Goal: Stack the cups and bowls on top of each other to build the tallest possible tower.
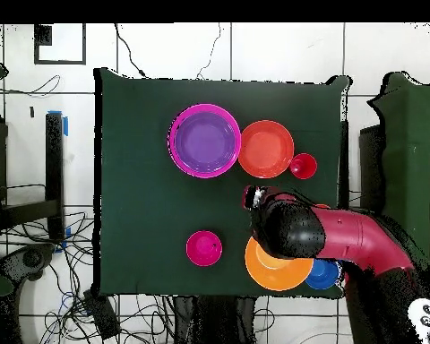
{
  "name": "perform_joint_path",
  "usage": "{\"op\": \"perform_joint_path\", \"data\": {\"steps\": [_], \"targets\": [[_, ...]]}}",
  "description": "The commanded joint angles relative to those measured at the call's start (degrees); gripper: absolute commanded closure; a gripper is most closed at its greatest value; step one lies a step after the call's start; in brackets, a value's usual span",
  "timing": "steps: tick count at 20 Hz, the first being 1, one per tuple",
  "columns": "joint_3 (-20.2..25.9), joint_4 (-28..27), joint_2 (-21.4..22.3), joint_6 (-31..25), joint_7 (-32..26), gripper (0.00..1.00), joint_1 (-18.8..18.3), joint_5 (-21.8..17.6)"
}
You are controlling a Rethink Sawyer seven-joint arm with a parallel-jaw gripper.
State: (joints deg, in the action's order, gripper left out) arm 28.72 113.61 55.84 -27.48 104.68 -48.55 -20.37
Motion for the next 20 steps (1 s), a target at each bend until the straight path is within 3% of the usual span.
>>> {"op": "perform_joint_path", "data": {"steps": [1, 9, 20], "targets": [[-7.02, 2.09, -4.04, -1.49, 13.67, 0.00, 3.91, 2.99], [-12.99, 1.74, -4.44, -2.80, 15.35, 0.00, 6.52, 4.11], [-16.23, 3.55, -6.85, -0.49, 16.97, 0.00, 6.88, 7.12]]}}
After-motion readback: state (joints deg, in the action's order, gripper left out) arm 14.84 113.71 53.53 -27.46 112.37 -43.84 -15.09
